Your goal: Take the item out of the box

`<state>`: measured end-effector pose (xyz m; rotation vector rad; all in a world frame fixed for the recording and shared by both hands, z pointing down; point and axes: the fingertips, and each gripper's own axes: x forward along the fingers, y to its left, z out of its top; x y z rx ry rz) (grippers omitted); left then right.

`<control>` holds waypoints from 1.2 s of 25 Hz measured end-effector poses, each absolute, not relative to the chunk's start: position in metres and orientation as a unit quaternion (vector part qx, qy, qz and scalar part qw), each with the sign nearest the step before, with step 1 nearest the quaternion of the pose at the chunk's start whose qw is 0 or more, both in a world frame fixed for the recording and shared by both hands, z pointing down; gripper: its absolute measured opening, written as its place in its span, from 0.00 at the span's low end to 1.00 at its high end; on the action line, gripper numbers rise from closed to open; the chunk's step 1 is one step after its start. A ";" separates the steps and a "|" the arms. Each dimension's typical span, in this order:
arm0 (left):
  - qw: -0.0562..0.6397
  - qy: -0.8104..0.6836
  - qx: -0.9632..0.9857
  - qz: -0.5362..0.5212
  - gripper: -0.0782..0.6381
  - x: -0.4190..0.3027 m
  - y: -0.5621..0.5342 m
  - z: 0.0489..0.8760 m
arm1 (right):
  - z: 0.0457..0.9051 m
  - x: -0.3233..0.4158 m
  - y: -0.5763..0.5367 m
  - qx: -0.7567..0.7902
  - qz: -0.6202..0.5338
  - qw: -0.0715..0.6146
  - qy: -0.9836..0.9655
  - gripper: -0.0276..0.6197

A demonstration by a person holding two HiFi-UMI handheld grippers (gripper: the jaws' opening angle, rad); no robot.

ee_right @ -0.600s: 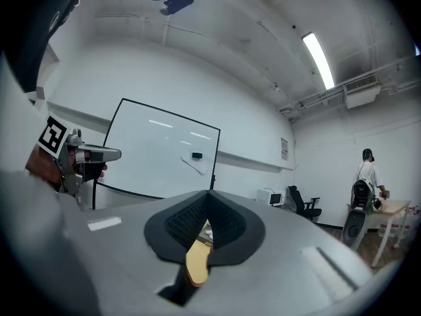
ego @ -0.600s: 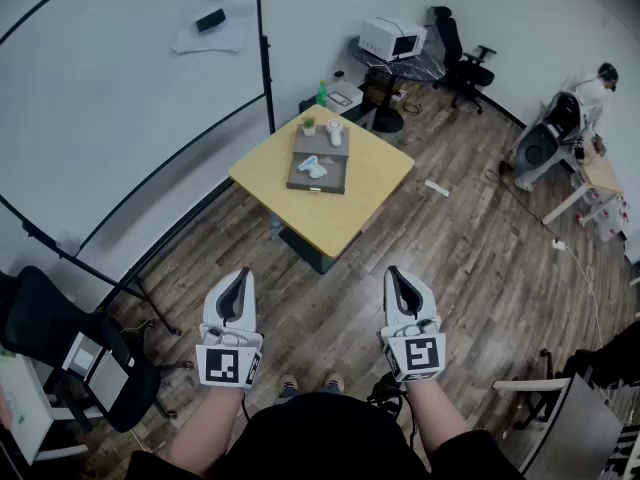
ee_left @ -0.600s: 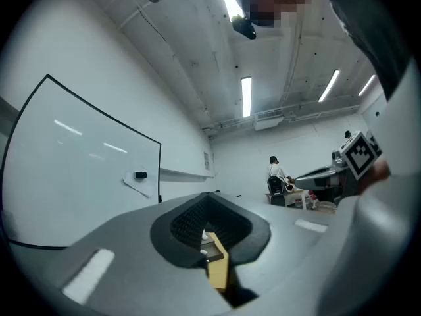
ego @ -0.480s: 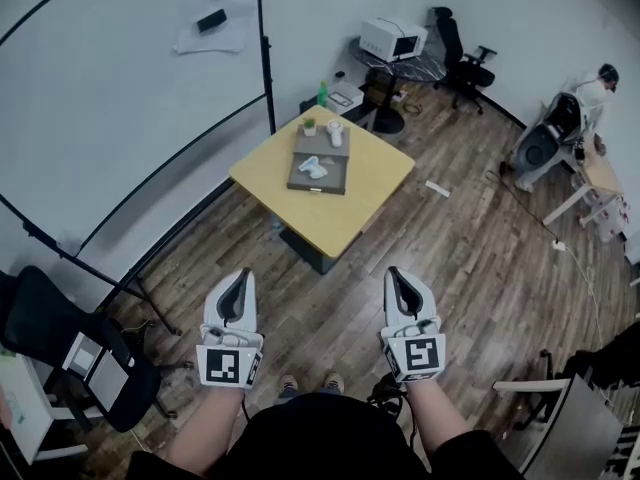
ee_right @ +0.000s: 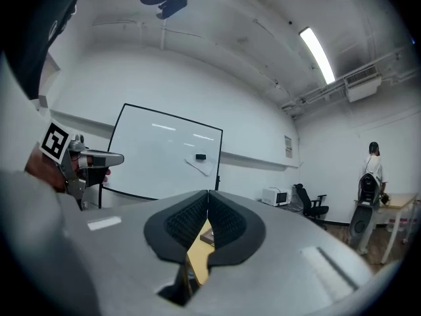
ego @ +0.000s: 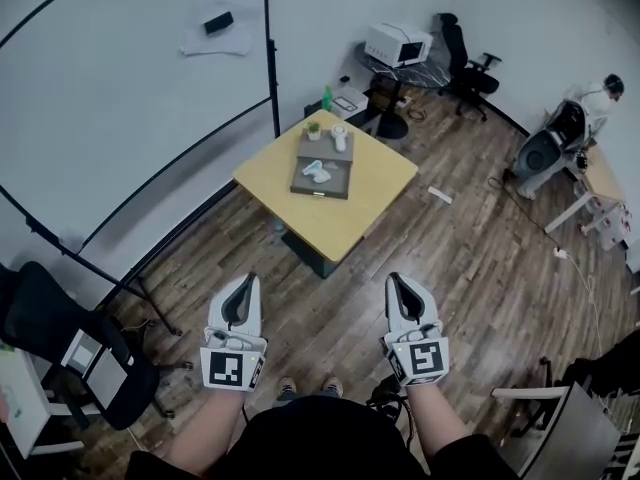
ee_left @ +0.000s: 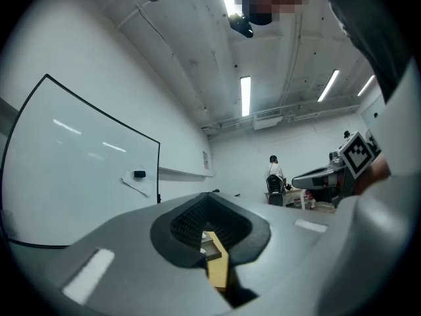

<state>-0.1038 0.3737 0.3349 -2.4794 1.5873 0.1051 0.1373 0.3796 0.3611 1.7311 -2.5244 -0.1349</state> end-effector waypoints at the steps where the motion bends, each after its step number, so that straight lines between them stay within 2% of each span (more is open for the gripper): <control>1: 0.097 0.536 -0.838 0.034 0.11 -0.104 0.374 0.336 | 0.363 0.134 0.379 0.554 -0.046 0.046 -0.830 0.07; 2: 0.096 0.536 -0.838 0.033 0.11 -0.104 0.375 0.338 | 0.366 0.130 0.376 0.541 -0.044 0.056 -0.838 0.58; 3: 0.095 0.536 -0.838 0.032 0.11 -0.103 0.375 0.339 | 0.367 0.127 0.373 0.531 -0.040 0.064 -0.844 0.96; 17: 0.109 0.554 -0.825 0.020 0.11 -0.072 0.368 0.340 | 0.364 0.156 0.365 0.509 -0.042 0.038 -0.859 0.96; 30: 0.109 0.563 -0.819 0.008 0.11 -0.055 0.309 0.356 | 0.376 0.172 0.297 0.501 -0.043 0.023 -0.864 0.96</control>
